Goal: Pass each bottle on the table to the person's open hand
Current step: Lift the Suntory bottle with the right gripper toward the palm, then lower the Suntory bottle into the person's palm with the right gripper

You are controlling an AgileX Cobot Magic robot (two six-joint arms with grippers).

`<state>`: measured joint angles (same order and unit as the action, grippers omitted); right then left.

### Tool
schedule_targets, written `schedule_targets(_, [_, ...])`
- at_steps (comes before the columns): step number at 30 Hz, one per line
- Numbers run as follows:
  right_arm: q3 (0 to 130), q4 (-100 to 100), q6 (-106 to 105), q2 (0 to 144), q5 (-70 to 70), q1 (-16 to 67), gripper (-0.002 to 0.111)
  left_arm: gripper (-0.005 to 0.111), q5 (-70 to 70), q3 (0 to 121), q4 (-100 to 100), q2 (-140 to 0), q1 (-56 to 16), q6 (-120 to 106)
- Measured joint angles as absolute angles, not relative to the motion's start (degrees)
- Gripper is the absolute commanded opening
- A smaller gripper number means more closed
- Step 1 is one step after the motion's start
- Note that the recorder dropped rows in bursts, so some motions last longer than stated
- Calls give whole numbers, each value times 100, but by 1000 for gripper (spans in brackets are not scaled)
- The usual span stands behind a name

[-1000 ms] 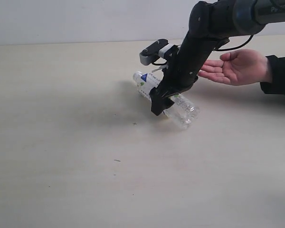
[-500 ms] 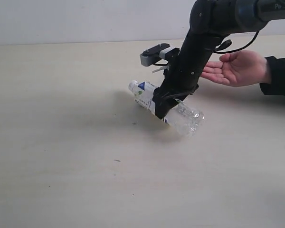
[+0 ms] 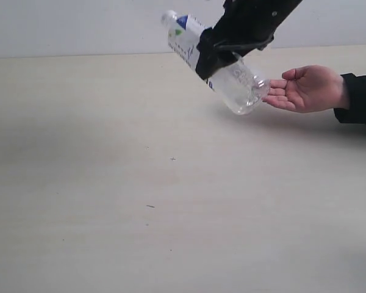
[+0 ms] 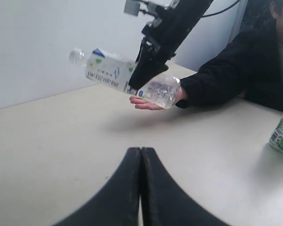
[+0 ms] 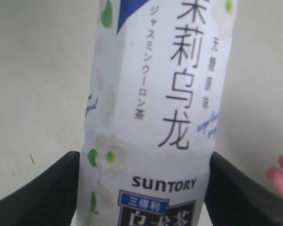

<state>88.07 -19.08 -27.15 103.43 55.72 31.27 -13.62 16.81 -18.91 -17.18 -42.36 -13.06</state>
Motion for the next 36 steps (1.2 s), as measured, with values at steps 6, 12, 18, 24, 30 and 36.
schedule_targets(6, [8807,-1837,-2255,9569,5510,3127,0,0,-1362,1681,-1891,-1718,-4236,-1306])
schedule_targets(12, [8807,-970,-1497,9021,5510,3127,0,0,-1362,1681,-1891,-1718,-4236,-1306])
schedule_targets(18, [8807,-137,-584,8817,5510,2884,0,0,-1362,1681,-1891,-1718,-4236,-1306])
schedule_targets(24, [8807,-51,-51,8844,5460,2428,0,0,-1362,1681,-1891,-1718,-4236,-1306])
schedule_targets(30, [8807,0,0,9120,5446,2121,0,0,-1362,1681,-1891,-1718,-4236,-1306])
schedule_targets(36, [8807,0,41,9682,5432,2016,0,0,-1362,1681,-1891,-1718,-4236,-1306])
